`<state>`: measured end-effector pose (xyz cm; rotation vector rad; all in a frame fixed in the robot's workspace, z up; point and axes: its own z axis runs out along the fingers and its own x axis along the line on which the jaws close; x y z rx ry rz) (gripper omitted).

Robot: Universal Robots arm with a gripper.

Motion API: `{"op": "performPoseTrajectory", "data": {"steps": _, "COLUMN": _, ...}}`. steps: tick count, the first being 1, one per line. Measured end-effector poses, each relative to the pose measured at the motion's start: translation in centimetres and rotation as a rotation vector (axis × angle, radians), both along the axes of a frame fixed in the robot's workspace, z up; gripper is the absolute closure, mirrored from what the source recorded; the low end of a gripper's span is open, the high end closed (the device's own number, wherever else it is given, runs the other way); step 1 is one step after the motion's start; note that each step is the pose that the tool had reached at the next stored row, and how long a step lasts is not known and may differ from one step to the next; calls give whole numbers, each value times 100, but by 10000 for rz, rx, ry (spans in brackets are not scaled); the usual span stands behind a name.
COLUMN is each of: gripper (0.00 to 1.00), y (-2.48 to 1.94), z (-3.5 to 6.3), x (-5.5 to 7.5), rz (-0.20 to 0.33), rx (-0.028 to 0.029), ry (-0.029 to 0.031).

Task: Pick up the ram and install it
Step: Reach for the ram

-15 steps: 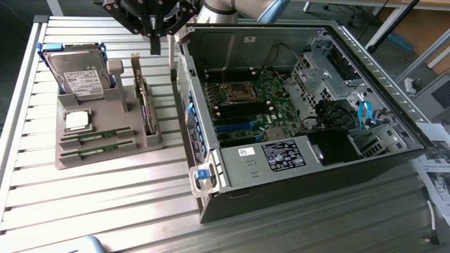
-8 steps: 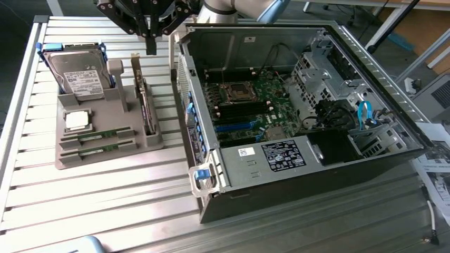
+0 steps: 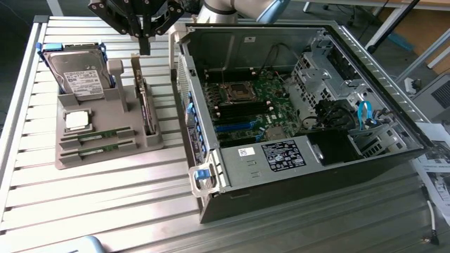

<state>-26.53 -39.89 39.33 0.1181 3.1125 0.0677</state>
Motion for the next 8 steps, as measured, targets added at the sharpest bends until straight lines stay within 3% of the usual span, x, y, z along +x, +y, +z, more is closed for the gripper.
{"op": "performPoseTrajectory", "data": {"steps": 8, "gripper": 90, "y": 0, "z": 0, "x": -110, "rz": 1, "rx": 0, "ry": 0}}
